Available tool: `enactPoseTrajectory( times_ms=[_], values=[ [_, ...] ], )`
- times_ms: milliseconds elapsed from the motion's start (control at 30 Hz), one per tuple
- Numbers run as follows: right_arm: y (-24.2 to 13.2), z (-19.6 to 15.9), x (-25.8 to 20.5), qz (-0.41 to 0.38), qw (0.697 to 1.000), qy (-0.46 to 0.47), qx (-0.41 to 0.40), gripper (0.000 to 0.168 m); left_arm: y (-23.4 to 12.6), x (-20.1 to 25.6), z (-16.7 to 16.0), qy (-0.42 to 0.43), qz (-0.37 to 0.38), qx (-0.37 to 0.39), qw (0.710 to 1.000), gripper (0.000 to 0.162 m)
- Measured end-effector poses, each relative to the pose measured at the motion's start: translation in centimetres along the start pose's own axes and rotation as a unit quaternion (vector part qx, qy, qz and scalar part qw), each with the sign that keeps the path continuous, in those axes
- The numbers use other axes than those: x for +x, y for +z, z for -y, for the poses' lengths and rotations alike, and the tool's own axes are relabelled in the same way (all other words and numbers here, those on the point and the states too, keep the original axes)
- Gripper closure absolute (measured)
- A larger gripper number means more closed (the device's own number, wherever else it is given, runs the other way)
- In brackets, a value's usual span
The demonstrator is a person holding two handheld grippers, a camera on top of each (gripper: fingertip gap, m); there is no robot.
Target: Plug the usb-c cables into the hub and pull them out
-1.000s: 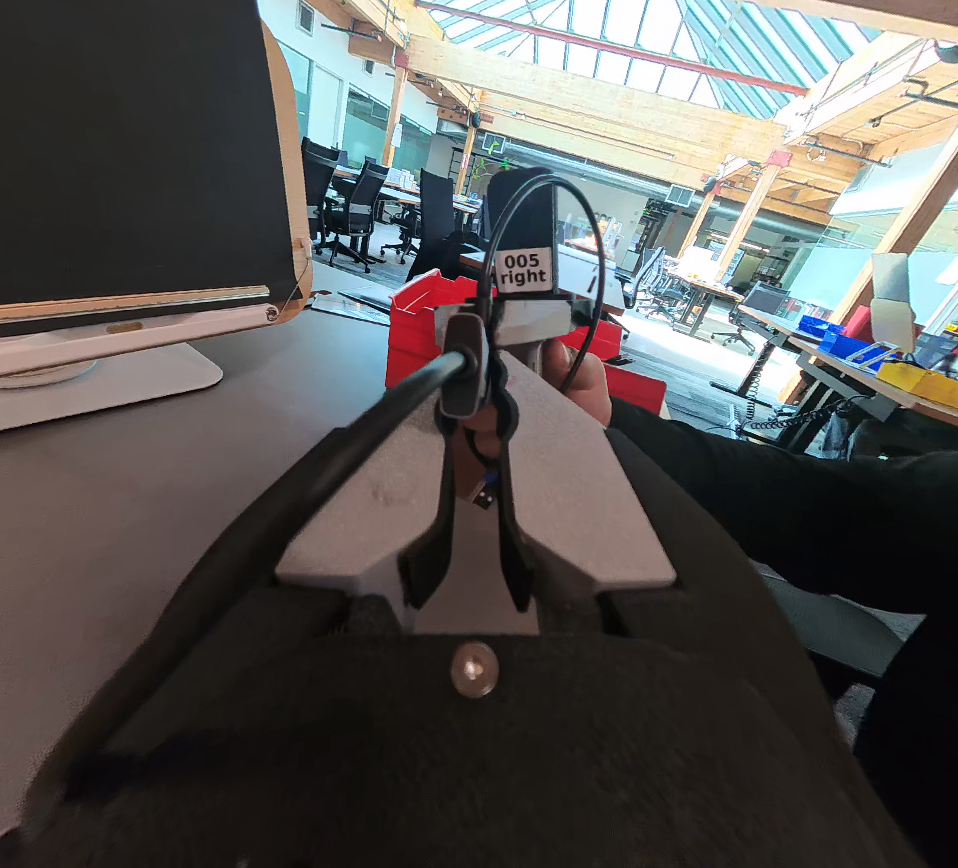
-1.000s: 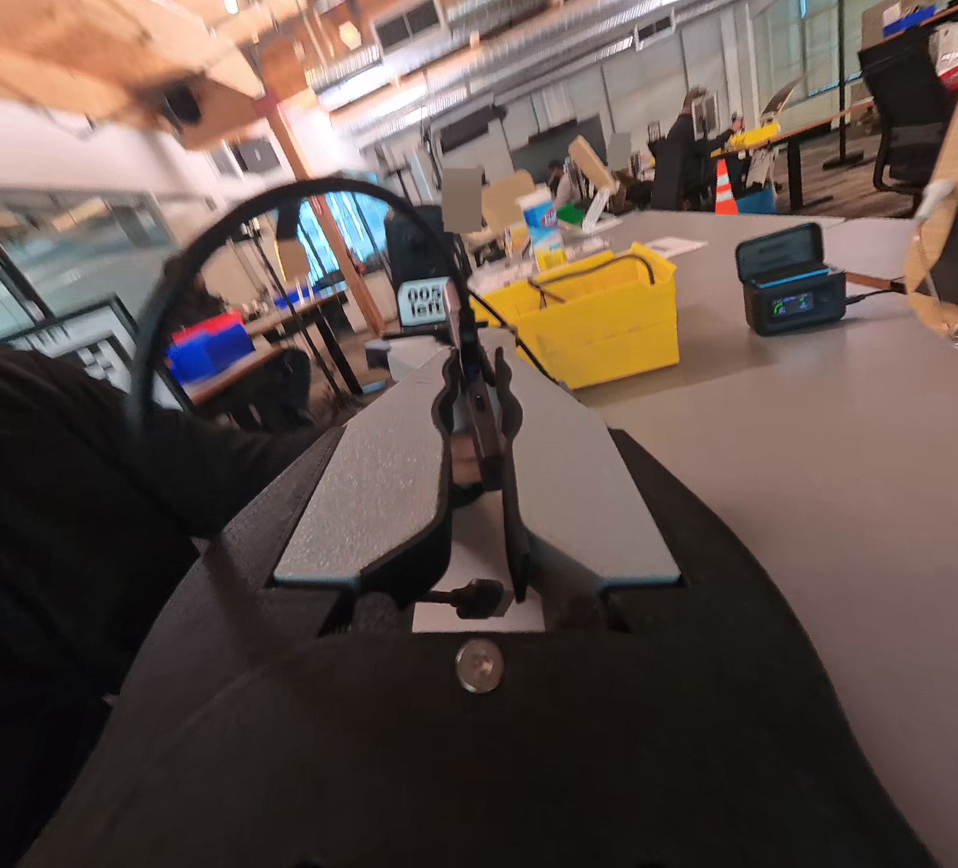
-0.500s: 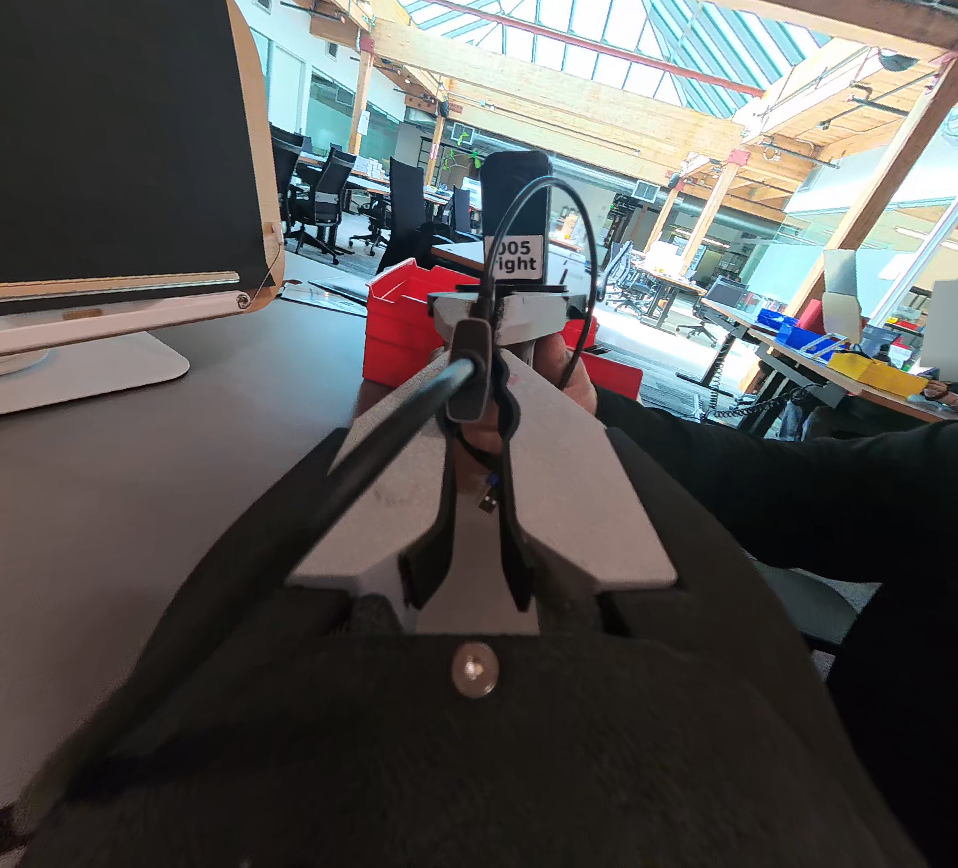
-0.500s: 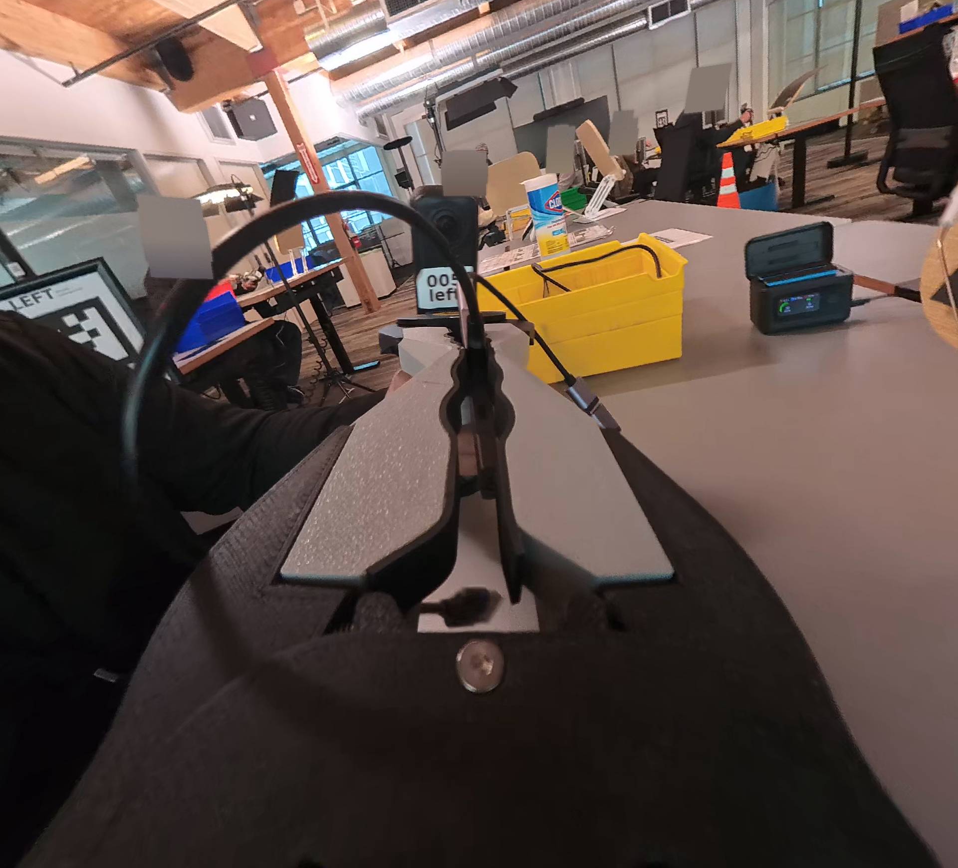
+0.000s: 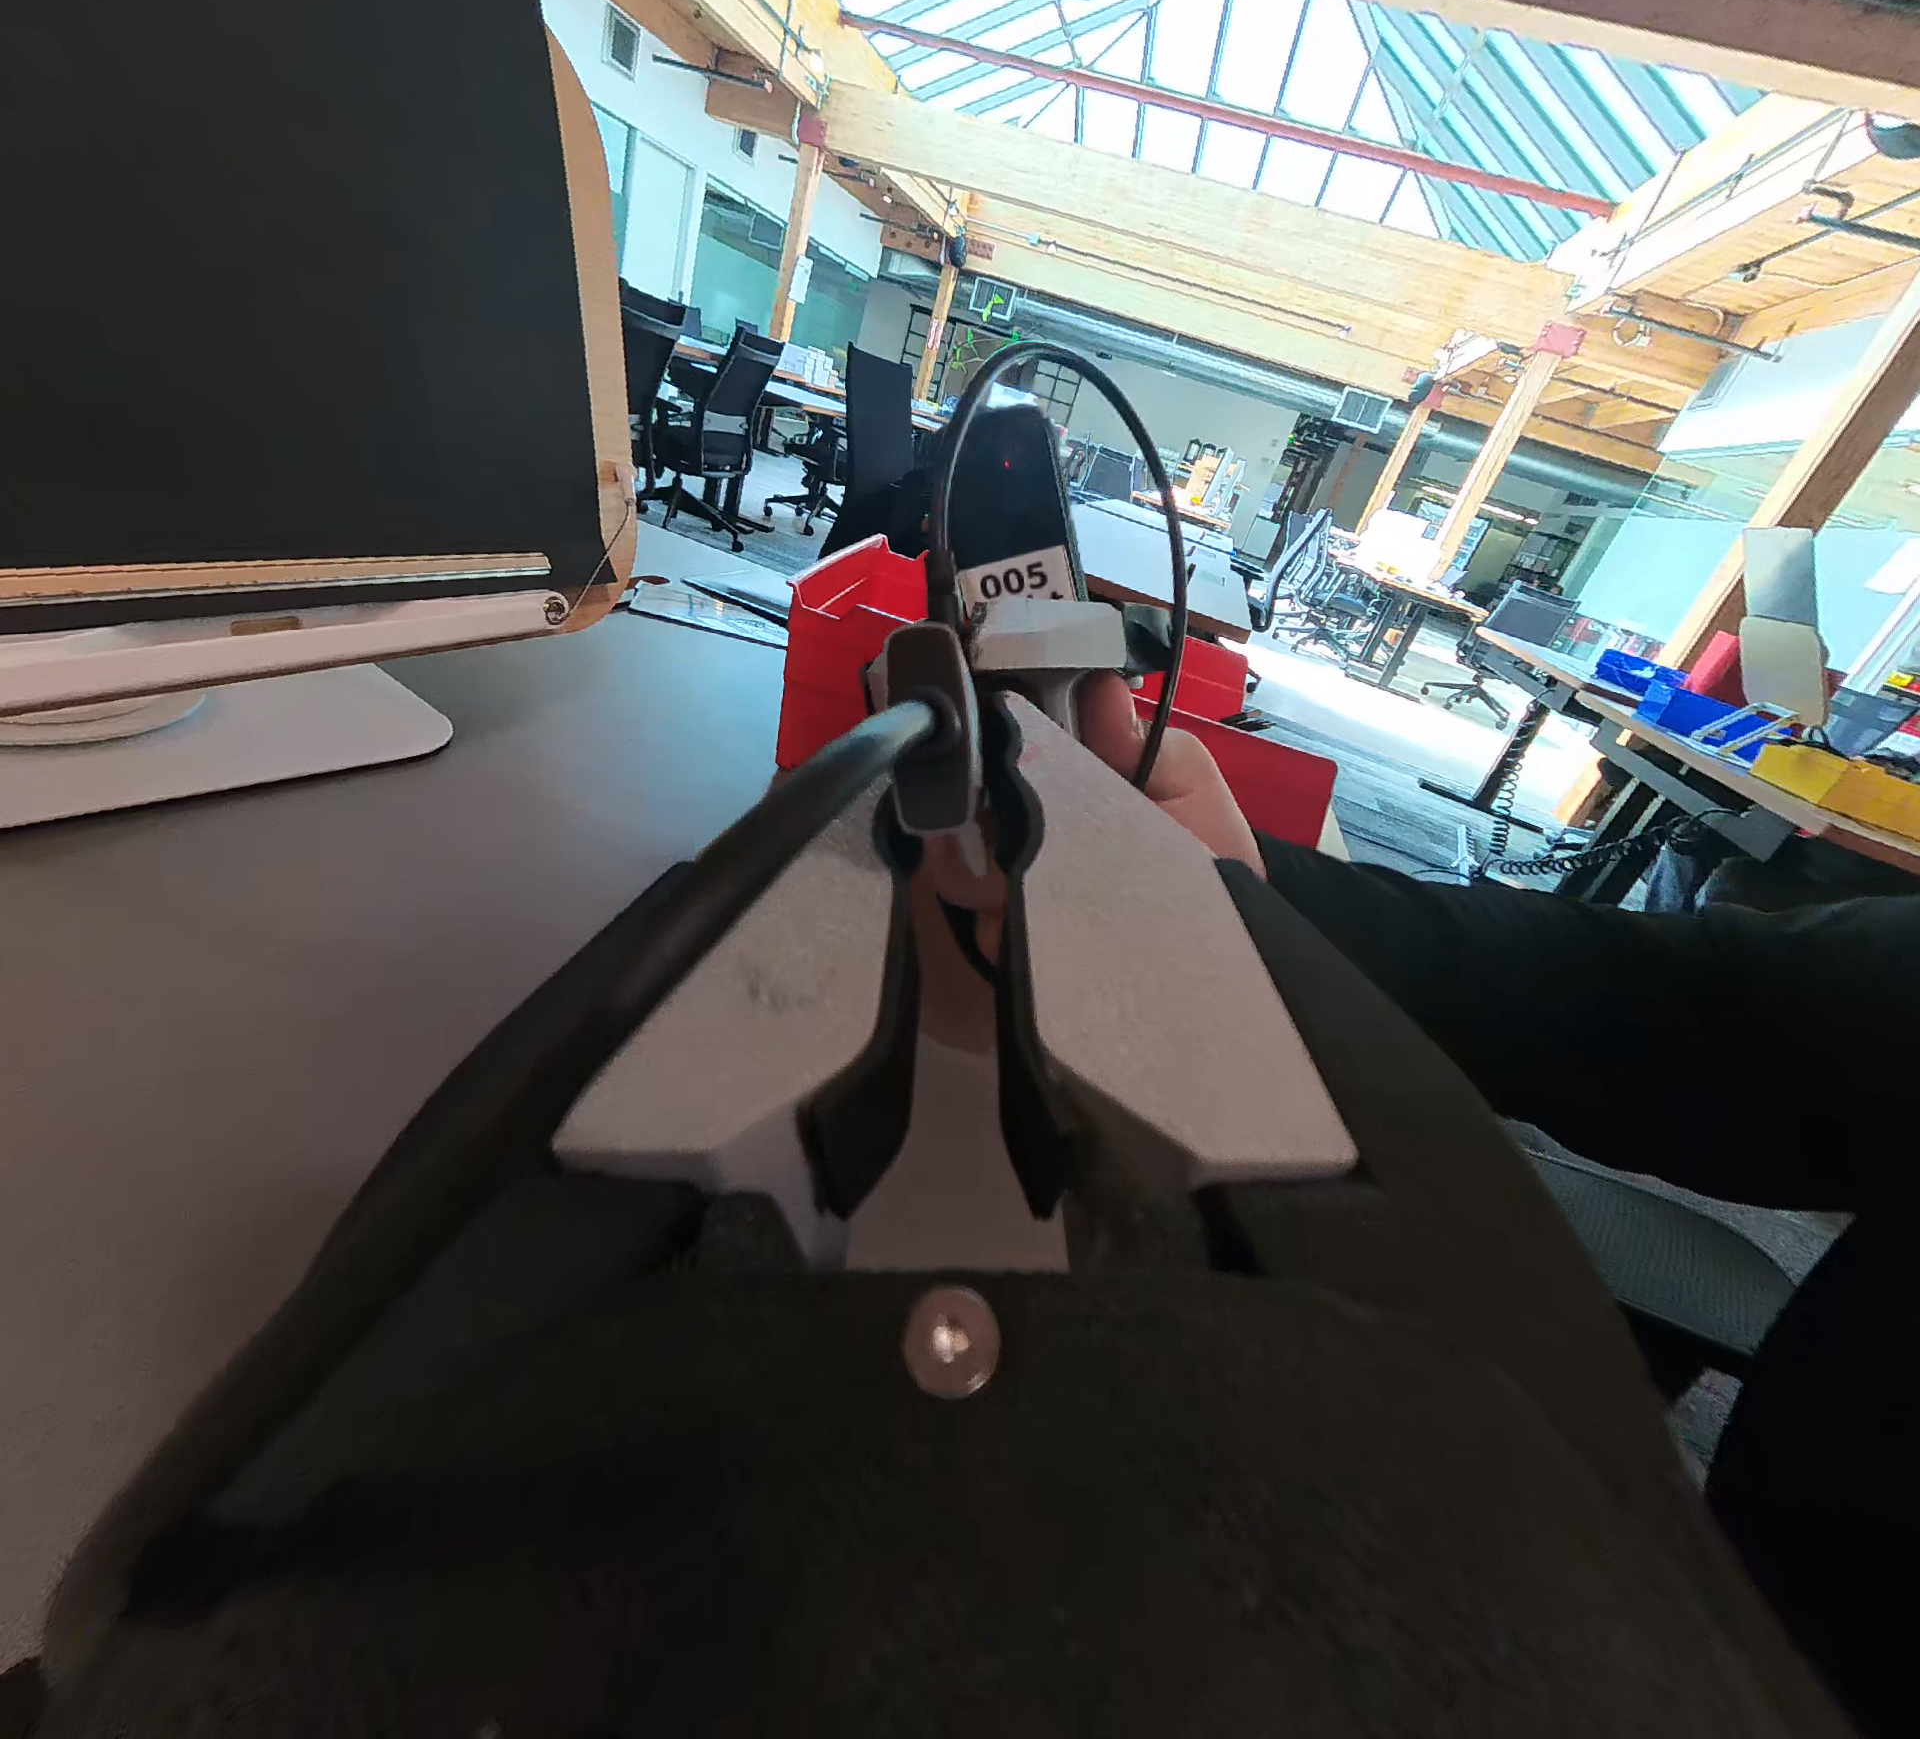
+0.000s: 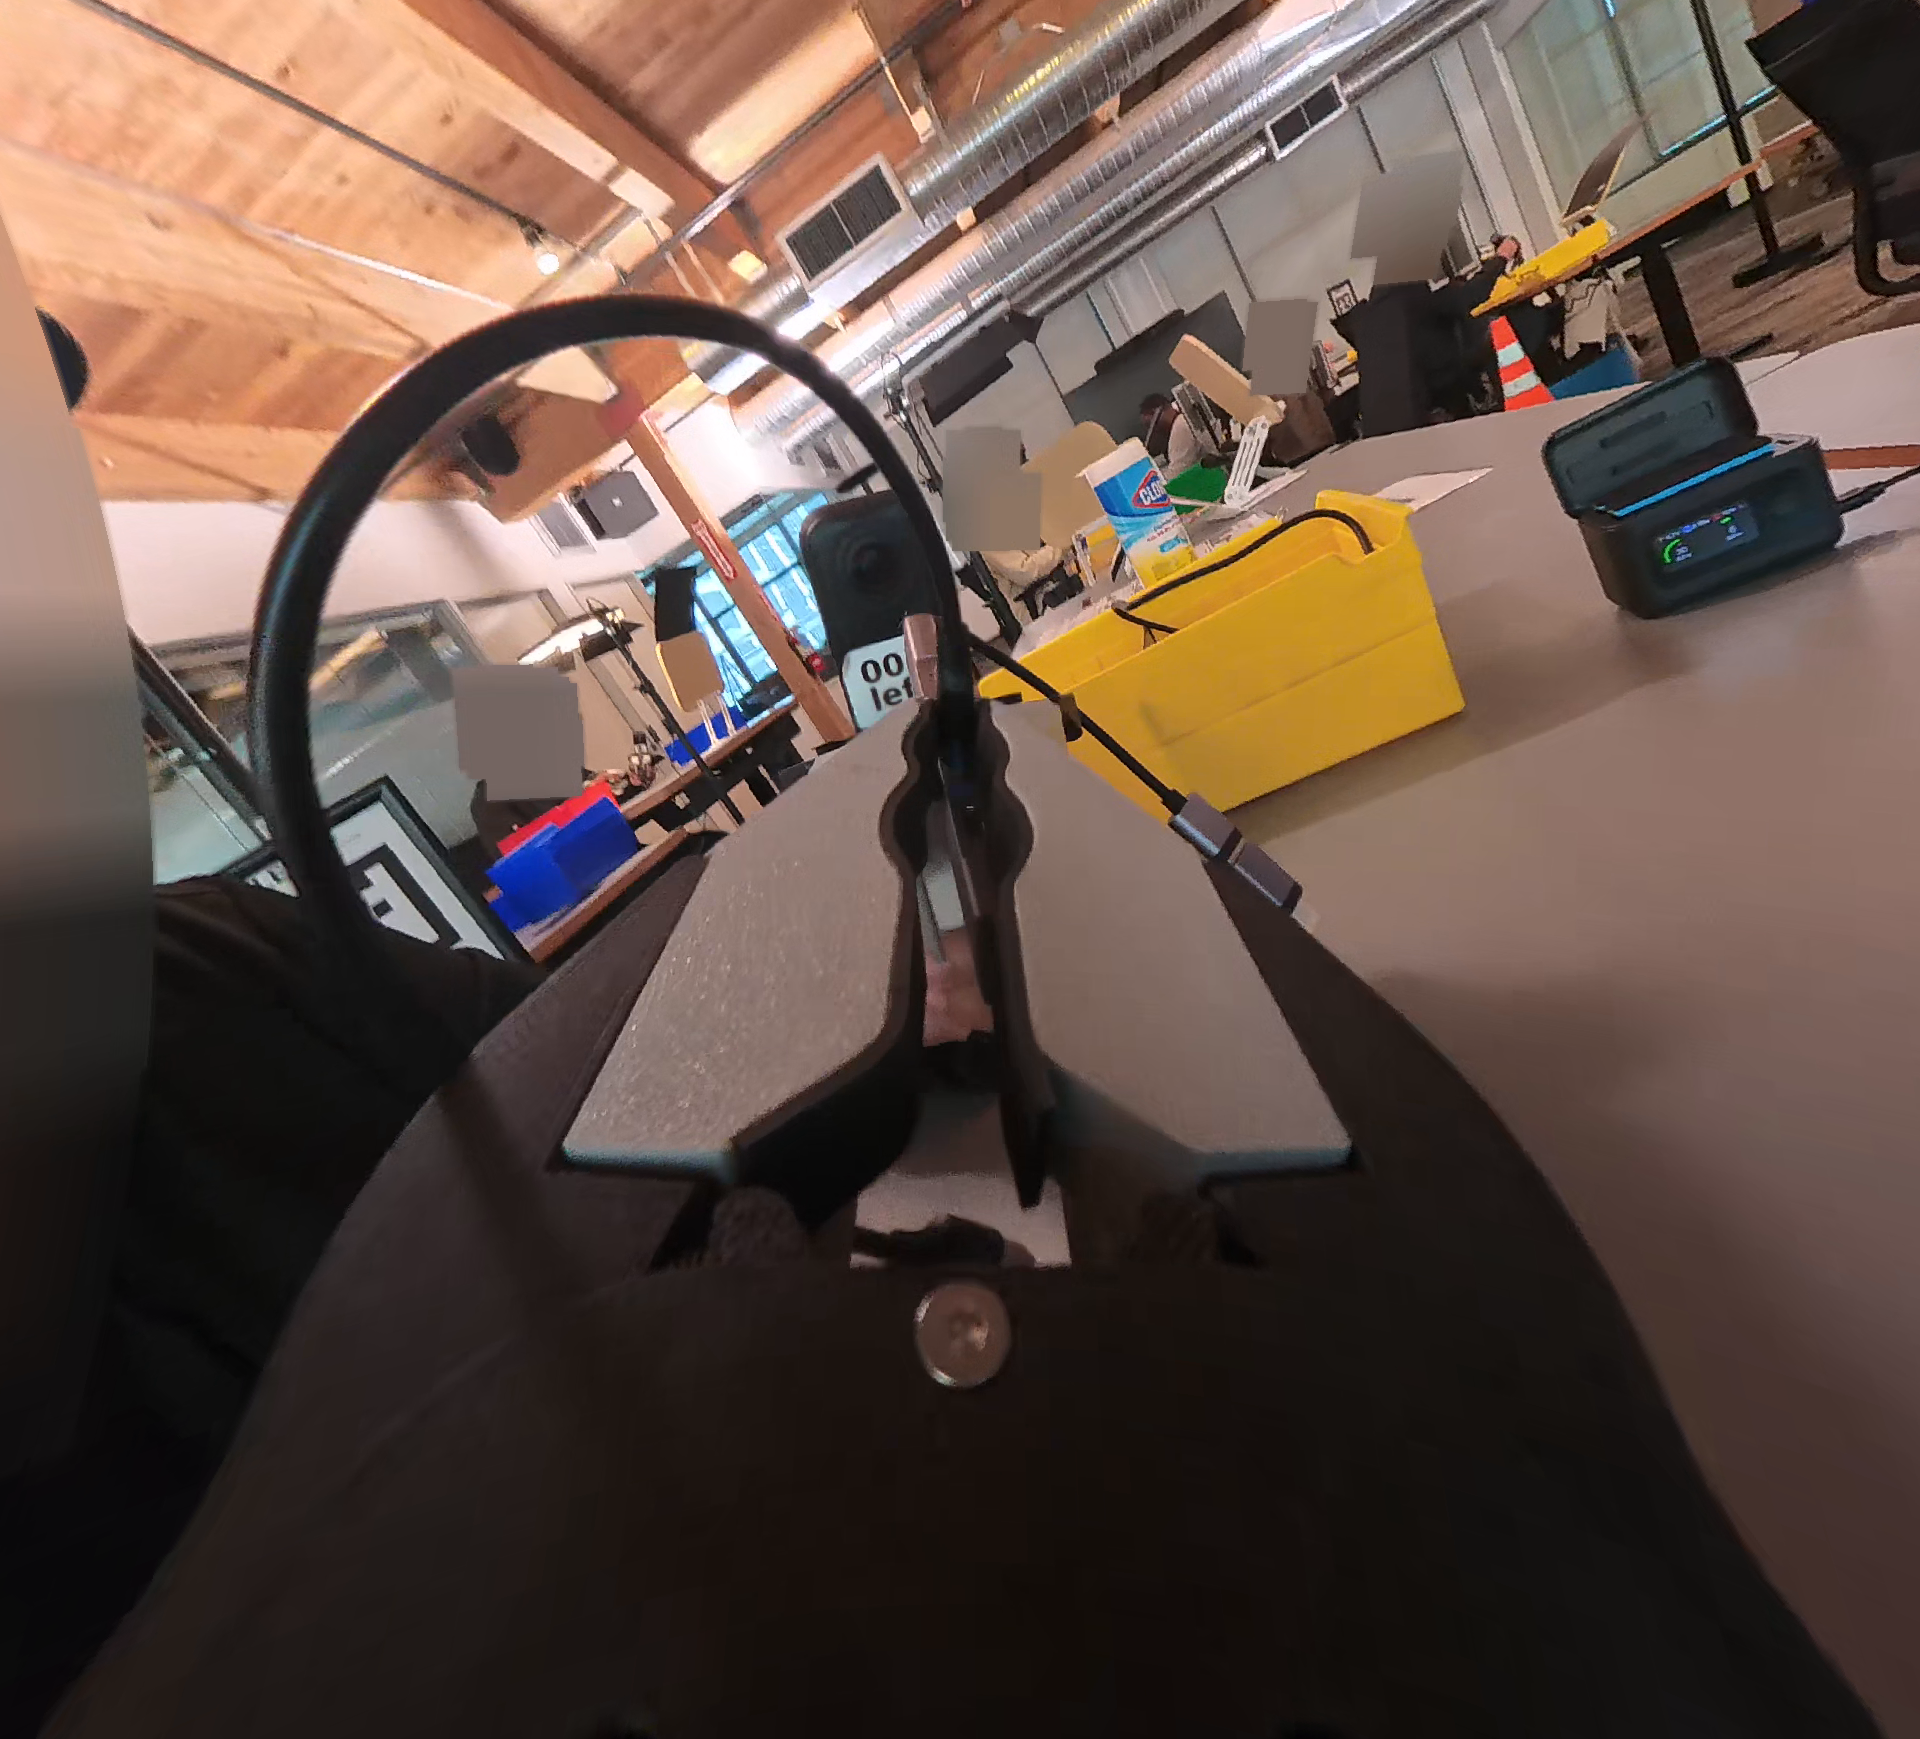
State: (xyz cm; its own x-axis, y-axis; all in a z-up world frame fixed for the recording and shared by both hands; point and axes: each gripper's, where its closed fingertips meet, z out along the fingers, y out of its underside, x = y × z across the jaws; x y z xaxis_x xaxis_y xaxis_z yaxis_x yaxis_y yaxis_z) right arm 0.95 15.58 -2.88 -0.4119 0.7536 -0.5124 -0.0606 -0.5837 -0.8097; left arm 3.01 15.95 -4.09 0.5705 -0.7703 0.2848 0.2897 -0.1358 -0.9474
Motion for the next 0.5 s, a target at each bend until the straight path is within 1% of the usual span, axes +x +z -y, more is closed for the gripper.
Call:
enactPoseTrajectory(
  times_ms=[500],
  values=[
    [-0.17, 1.04, -0.10, -0.013, 0.995, 0.026, 0.098, 0.168, 0.34, 0.13, 0.75, -0.014, -0.001, 0.034, 0.999, 0.154]
  ],
)
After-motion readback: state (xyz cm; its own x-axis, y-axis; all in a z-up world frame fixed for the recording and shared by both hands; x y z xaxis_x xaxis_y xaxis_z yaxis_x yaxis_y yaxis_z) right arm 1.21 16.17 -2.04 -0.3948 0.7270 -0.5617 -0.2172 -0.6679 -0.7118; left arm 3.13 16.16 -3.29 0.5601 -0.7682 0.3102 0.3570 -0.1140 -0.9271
